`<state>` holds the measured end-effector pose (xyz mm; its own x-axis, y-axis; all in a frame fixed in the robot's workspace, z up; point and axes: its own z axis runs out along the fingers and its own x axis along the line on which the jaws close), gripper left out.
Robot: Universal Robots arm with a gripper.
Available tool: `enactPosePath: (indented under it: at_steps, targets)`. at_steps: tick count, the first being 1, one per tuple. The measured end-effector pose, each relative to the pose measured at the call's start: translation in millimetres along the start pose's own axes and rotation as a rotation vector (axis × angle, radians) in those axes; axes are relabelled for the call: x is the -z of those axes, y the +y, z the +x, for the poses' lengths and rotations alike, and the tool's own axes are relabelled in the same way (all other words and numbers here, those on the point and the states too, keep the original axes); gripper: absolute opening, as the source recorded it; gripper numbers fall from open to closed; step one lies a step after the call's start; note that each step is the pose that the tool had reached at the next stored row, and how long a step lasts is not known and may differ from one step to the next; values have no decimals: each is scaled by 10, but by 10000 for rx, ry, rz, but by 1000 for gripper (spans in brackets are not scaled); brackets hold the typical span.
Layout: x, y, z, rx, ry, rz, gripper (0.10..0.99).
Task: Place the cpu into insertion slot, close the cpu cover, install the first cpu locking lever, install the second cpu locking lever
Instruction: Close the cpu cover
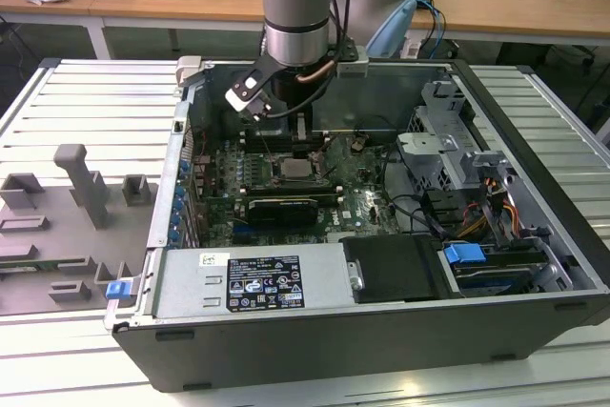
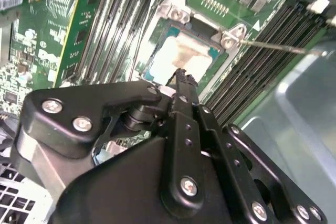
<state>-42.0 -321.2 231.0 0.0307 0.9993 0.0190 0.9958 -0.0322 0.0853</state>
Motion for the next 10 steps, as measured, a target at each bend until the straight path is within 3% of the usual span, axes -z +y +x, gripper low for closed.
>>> enactPosePath:
  at_steps: [10]
  targets:
    - [18,37,3,-14,-15,-3,106]
